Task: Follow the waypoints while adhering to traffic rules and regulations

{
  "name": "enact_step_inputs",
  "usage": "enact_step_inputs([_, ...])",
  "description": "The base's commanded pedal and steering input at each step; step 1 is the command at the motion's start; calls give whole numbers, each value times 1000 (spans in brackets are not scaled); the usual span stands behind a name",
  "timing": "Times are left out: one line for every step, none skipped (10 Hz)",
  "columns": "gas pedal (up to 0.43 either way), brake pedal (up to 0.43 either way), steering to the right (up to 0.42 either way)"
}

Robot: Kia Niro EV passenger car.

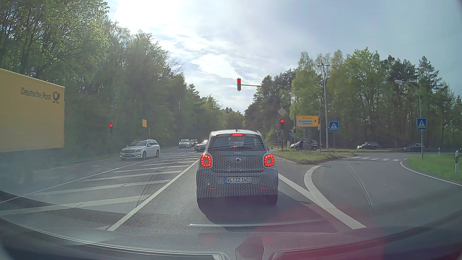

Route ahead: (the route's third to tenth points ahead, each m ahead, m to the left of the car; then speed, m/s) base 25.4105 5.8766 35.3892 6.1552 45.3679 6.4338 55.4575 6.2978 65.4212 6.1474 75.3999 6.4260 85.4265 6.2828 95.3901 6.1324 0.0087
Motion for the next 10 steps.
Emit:
enact_step_inputs([0, 201, -11])
enact_step_inputs([0, 201, -11])
enact_step_inputs([0, 201, -11])
enact_step_inputs([0, 207, -11])
enact_step_inputs([0, 201, -11])
enact_step_inputs([0, 201, -11])
enact_step_inputs([0, 201, -11])
enact_step_inputs([0, 207, -11])
enact_step_inputs([0, 201, -11])
enact_step_inputs([0, 207, -11])
